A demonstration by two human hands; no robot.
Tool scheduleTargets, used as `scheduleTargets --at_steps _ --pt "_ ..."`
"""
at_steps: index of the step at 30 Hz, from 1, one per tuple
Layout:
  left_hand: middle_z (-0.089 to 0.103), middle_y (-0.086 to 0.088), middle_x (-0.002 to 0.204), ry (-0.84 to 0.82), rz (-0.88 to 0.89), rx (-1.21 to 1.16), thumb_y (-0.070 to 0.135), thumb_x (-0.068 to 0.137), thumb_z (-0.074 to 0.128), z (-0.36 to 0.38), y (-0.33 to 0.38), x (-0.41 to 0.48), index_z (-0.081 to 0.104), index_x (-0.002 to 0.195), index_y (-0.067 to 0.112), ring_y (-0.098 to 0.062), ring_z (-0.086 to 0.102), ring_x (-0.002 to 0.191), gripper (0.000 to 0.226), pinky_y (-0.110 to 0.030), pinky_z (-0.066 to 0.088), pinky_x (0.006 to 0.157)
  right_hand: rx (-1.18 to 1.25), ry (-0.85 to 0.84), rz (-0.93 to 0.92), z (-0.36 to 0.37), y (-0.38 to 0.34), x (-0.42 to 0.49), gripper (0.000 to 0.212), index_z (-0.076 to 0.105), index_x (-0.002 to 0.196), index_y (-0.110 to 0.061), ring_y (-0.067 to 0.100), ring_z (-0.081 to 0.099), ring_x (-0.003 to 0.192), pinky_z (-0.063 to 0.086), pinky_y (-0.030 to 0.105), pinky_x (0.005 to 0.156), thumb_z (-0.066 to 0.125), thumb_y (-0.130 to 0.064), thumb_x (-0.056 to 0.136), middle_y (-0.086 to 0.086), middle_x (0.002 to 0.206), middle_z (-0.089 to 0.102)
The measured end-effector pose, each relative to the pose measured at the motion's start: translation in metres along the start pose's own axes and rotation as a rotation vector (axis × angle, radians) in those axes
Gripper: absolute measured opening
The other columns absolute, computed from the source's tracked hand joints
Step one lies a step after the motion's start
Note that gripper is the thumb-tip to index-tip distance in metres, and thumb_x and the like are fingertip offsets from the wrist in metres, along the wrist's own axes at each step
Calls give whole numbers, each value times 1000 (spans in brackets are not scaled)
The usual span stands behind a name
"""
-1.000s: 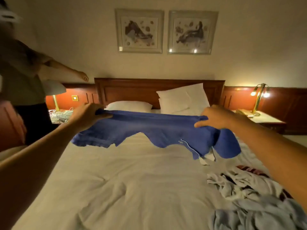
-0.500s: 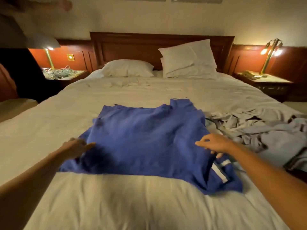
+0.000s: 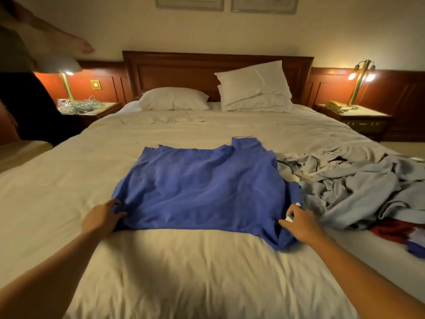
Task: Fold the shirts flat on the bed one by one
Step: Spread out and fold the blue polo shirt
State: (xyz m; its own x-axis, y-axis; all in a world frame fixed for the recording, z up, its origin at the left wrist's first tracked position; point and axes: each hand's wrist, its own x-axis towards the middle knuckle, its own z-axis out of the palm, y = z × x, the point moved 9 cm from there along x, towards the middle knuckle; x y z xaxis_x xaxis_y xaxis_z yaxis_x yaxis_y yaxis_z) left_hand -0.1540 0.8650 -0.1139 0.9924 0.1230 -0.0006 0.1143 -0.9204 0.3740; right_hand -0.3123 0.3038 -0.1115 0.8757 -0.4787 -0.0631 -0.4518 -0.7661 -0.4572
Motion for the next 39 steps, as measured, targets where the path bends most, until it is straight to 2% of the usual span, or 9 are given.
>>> scheduleTargets --at_steps 6,12,15,18,21,24,31,35,39 --pt "66 -11 126 -21 118 337 46 94 62 -47 -5 0 64 130 29 -31 63 109 40 -34 50 86 15 -53 57 -25 0 1 30 60 99 -7 30 63 93 47 33 77 77 -26 83 13 101 66" --pt "59 -2 124 -118 -48 658 75 85 53 -78 -23 4 58 134 28 -22 60 107 69 -33 51 91 -185 -429 78 -29 -7 -20 44 46 70 -15 18 41 40 35 22 45 62 -48 93 9 57 45" --pt "34 -9 153 -110 -140 521 89 78 41 -57 -20 -10 35 151 33 -35 44 132 93 -48 37 111 -435 -491 25 -16 -6 -35 56 64 97 -15 22 60 91 47 29 80 58 -69 86 10 108 59" --pt "11 -9 166 -119 71 325 84 85 33 -11 28 -26 19 156 38 -40 16 149 86 -59 14 119 -476 -282 -108 -12 -11 -44 73 50 135 -31 30 30 142 31 43 112 57 -78 79 10 157 22" --pt "9 -2 167 -251 226 186 71 95 32 48 69 -56 19 156 42 -36 10 152 69 -60 9 120 -423 -206 -308 3 -19 -57 60 44 140 -45 23 5 151 11 48 117 55 -69 86 -6 163 12" --pt "-4 2 168 -297 238 242 71 97 19 87 69 -80 3 157 45 -34 -5 153 68 -54 -2 121 -452 -141 -428 7 -17 -64 34 61 109 -42 12 31 139 15 37 107 49 -68 90 -19 127 53" --pt "-5 2 168 -297 221 263 70 97 15 90 63 -82 0 156 45 -32 -5 154 66 -51 -1 122 -416 -456 -424 -4 -18 -94 77 56 64 -23 9 53 69 38 20 78 40 -97 60 -4 66 61" --pt "-4 2 168 -329 190 304 72 96 16 92 66 -76 2 156 46 -35 -2 153 67 -55 3 120 -142 -758 -288 -7 -26 -123 62 72 74 -14 12 59 52 49 20 58 60 -74 80 -1 62 68" --pt "2 4 167 -342 126 339 78 92 18 91 74 -74 8 156 44 -39 5 151 73 -59 9 118 -77 -477 -461 -20 -44 -111 32 77 99 -23 19 68 70 54 23 71 64 -52 91 0 84 74"
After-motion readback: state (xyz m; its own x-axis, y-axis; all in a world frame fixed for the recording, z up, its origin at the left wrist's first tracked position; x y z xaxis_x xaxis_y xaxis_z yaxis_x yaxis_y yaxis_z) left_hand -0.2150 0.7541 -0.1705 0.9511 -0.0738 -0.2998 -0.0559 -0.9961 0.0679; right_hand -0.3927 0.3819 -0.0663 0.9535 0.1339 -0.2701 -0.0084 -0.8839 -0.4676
